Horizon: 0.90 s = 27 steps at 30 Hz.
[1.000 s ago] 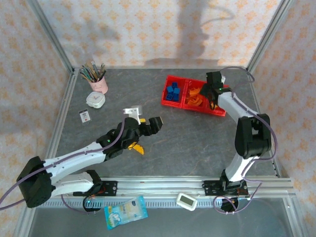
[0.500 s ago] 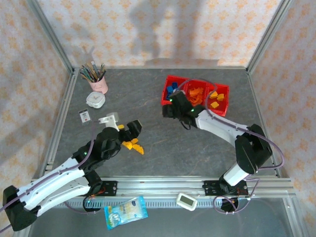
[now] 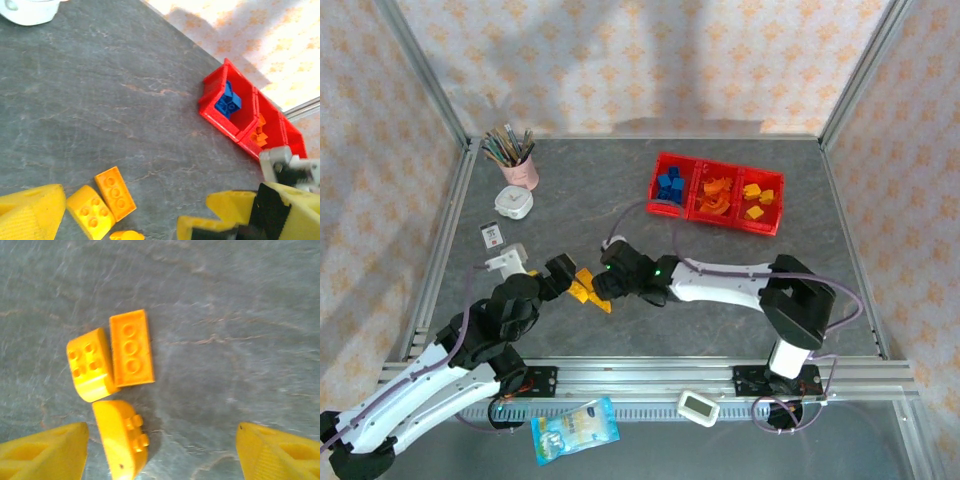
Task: Sort the legos into containers by color
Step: Pick up the lego from the bottom-center of the table.
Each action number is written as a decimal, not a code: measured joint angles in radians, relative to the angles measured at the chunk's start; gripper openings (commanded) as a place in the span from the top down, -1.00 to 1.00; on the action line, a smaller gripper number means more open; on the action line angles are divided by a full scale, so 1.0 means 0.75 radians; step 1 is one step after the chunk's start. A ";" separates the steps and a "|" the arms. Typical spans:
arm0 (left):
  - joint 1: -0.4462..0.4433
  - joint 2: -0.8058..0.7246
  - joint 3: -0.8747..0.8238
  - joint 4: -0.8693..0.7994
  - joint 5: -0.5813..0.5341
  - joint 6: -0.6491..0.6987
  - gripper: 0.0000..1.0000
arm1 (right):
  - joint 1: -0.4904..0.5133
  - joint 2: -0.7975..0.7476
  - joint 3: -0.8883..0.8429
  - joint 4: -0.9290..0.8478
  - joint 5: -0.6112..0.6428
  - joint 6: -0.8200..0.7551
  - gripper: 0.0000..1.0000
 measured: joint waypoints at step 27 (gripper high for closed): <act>0.000 -0.043 -0.001 -0.056 -0.024 -0.043 -0.98 | 0.079 0.256 0.076 0.033 -0.014 -0.050 0.51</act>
